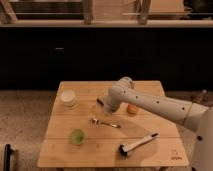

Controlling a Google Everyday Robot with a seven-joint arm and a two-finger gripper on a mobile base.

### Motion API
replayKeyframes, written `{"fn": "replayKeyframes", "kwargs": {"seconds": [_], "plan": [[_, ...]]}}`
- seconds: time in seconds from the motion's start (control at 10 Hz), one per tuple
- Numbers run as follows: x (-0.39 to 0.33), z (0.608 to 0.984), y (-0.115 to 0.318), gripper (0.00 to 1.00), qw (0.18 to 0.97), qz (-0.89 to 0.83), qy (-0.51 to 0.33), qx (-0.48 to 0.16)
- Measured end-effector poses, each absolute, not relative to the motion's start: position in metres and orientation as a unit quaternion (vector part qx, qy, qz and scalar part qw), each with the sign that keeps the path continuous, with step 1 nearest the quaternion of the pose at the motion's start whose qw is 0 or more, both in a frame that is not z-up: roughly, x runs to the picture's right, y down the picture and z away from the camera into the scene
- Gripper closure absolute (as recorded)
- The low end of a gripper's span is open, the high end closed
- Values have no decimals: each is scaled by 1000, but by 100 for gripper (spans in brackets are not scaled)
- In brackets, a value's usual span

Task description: Place fork in plastic cup

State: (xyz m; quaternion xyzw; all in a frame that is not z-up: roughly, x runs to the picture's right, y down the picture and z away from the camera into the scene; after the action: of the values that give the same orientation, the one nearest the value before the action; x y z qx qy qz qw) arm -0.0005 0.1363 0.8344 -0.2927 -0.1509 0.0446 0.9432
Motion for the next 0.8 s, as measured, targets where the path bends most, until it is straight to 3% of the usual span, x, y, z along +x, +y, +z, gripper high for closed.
{"fn": "replayKeyframes", "kwargs": {"seconds": [0.3,0.5,0.8], "plan": [[-2,835,142,37,942,41,-146,-299],[-4,835,144,23,942,39,-144,-302],[-5,838,151,20,941,41,-144,-304]]}}
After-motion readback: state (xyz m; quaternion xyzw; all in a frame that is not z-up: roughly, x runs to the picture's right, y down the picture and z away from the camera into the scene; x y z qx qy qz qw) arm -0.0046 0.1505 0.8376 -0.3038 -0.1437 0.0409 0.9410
